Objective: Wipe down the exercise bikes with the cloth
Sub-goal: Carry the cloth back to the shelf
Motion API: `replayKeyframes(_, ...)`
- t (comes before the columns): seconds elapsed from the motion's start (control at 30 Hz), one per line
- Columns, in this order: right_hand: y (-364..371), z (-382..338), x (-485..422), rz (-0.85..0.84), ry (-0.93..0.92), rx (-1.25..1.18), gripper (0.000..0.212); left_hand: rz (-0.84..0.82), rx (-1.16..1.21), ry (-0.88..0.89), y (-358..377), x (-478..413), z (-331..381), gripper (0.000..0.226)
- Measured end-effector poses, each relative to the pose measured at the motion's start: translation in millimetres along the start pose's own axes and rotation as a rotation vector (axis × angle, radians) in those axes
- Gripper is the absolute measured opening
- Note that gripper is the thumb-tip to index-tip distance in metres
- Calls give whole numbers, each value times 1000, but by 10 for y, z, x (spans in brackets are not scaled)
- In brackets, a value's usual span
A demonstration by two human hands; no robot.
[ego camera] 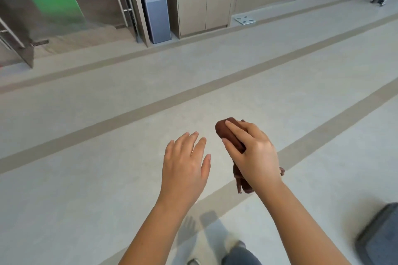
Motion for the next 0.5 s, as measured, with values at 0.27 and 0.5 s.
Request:
replayKeyframes(0.27,530,540,-1396,2,-9,-29,33,-47,-63,-45,447,-1438,-468,35)
replayKeyframes(0.5,735,1118,-3000,20,5,-68,34,-31,-40,8,679,-3192,-557,32)
Point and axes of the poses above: each hand's wrist, its own x-axis away from the middle knuckle, its own y-axis out of the palm, z = x × y, the point moved 2 cm from there along -x, towards the middle knuckle, and after that the axes turned 10 degrees about -z, right-handed, at the moved point
